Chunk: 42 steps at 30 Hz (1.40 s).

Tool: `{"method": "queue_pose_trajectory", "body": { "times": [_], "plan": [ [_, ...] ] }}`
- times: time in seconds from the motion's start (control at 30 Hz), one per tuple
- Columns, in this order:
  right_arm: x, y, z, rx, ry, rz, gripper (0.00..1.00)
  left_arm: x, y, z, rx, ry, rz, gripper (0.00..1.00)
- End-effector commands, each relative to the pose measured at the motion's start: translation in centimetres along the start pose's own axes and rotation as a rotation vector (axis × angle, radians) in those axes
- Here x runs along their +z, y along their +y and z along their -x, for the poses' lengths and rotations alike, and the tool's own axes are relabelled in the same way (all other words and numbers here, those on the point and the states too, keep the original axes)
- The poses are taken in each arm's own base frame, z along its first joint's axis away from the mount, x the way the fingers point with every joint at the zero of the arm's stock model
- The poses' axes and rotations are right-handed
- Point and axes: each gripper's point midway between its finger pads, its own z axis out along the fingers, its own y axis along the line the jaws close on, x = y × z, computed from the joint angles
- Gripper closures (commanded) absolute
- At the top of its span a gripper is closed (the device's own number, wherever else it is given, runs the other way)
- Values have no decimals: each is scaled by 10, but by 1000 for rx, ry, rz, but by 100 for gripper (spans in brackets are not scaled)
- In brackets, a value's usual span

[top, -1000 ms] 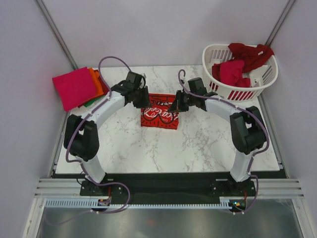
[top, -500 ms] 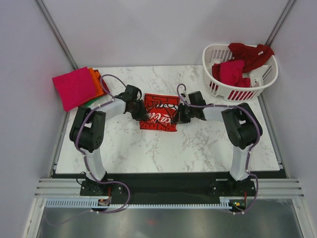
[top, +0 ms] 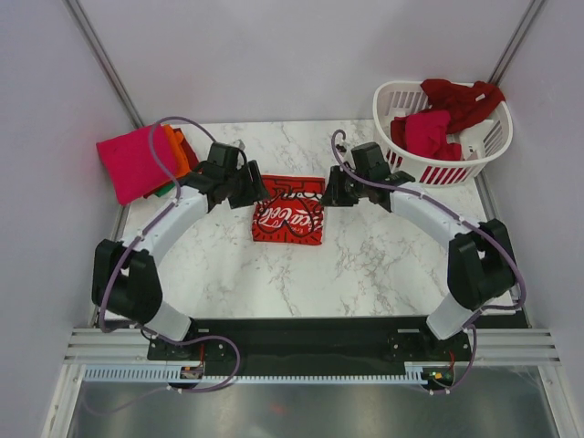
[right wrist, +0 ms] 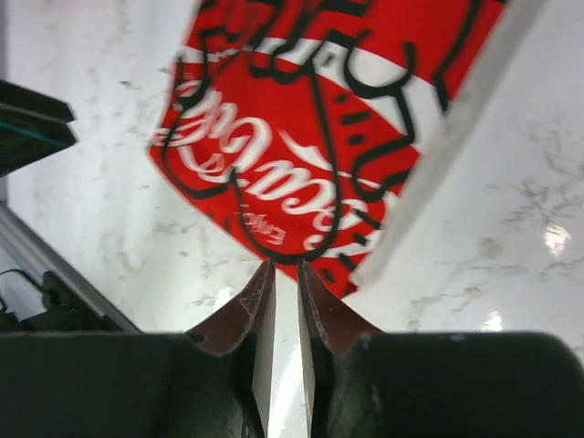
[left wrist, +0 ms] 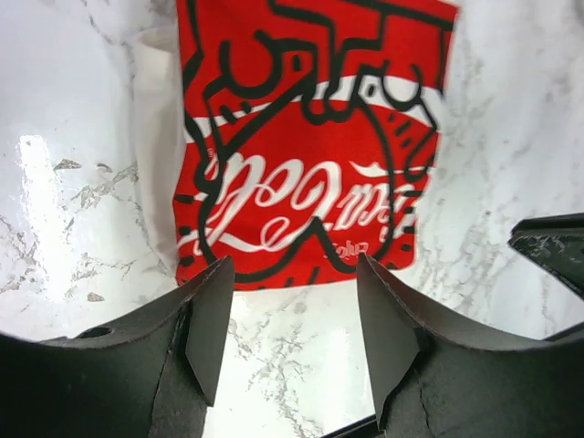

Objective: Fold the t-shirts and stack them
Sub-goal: Fold the tshirt

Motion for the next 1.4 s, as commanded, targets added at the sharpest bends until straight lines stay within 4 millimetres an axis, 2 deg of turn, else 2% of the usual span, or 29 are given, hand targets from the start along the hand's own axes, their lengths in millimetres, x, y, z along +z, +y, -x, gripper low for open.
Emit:
{"method": "queue_pose_trajectory", "body": {
  "times": [0.0,0.1,0.27,0.37,0.47,0.53,0.67,0.7,0.8,0.93,1.03,1.07,1.1,1.13,1.17,1.2,1.23,1.27,1.3,1.37],
  "plan": [
    [-22,52,5,-62,-22,108,78,-30,-13,10,45,-60,-18,37],
    [-10,70,-13,-57,28,173,83,-32,-9,-6,24,-32,-25,42],
    [19,67,-36,-32,87,198,88,-6,7,-37,1,56,-3,49],
    [39,51,-49,-31,123,169,90,8,12,-48,-7,72,-15,50],
    [57,24,-63,-22,156,112,92,27,20,-57,-17,85,-8,50],
    [65,4,-81,0,198,79,93,42,28,-62,-19,101,17,50],
    [66,-33,-107,-5,239,-2,94,62,46,-79,-29,160,80,52],
    [64,-43,-121,5,266,-26,94,64,53,-85,-35,169,103,52],
    [57,-58,-138,9,293,-55,92,65,62,-98,-60,200,129,52],
    [51,-64,-142,1,291,-78,91,57,70,-108,-73,213,158,58],
    [41,-68,-135,-7,277,-131,87,43,75,-113,-68,226,188,57],
    [37,-68,-131,-17,270,-156,86,38,75,-111,-63,218,197,57],
    [25,-63,-119,-41,252,-188,84,26,73,-101,-50,176,204,57],
    [16,-68,-106,-73,211,-266,77,16,75,-98,-31,165,225,55],
    [1,-60,-101,-113,196,-306,72,8,70,-86,-11,123,219,54],
    [-8,-50,-81,-154,146,-330,66,-10,63,-64,15,23,214,52],
    [-19,-54,-67,-182,102,-411,53,-18,60,-53,45,-20,211,47],
    [-27,-47,-61,-209,86,-427,47,-27,56,-40,56,-72,207,46],
    [-41,-40,-49,-217,64,-446,41,-38,51,-18,68,-143,217,44],
    [-55,-43,-39,-232,35,-505,36,-53,37,13,99,-231,204,38]
  ]
}}
